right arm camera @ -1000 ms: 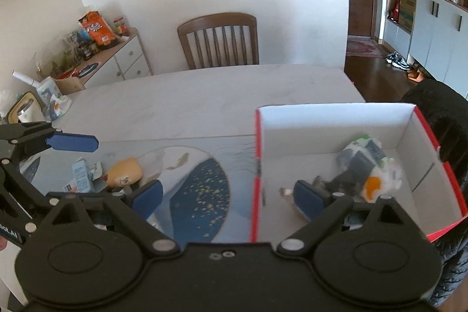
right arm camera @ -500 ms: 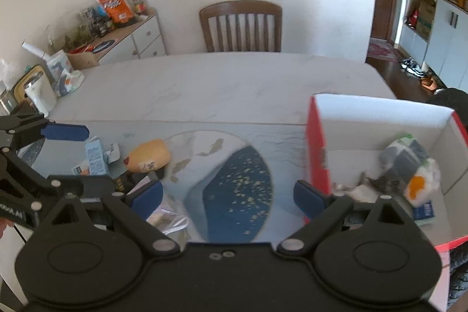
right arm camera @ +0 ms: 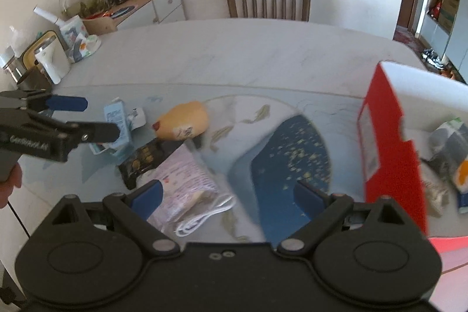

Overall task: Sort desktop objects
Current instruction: 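Move the left tool to the light blue carton while the right tool approaches the pink snack bag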

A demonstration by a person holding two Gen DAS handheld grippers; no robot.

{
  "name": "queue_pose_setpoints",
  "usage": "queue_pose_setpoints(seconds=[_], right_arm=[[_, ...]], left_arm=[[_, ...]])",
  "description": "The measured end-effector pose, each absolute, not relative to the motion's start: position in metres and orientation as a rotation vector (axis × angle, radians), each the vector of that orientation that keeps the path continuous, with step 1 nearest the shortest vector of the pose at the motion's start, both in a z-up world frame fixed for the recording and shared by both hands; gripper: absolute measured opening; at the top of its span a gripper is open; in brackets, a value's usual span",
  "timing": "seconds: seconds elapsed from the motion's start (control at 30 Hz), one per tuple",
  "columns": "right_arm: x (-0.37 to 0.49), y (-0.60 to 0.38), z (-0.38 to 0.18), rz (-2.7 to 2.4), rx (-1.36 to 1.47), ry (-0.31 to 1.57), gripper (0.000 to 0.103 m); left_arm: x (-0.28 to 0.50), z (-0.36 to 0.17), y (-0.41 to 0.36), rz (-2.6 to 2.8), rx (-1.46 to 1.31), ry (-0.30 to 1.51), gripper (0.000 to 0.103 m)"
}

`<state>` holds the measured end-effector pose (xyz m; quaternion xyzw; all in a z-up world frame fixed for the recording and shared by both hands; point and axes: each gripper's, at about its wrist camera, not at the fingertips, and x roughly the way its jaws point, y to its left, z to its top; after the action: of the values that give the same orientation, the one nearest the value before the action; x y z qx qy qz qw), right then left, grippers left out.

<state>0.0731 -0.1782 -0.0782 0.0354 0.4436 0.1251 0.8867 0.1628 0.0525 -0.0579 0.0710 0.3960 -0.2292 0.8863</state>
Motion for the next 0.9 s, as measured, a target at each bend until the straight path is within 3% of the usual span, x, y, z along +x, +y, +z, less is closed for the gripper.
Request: queue_pose_setpoints(seconds=[0.33, 0.6, 0.9], right_arm=[[0.087, -0.144, -0.082, 0.148, 0.114, 0.921, 0.095], [0.103, -0.130, -0.096, 0.021, 0.211, 0.983, 0.084], [0.112, -0.112, -0.112, -0.014, 0.243, 1.058, 0.078]], left_arm=[[0.185, -0.075, 0.071, -0.417, 0.150, 0.839, 0.103], [0.194, -0.085, 0.082, -0.405, 0.159, 0.839, 0.103], [0.203, -0.093, 0.089, -0.416, 0.146, 0.855, 0.103]])
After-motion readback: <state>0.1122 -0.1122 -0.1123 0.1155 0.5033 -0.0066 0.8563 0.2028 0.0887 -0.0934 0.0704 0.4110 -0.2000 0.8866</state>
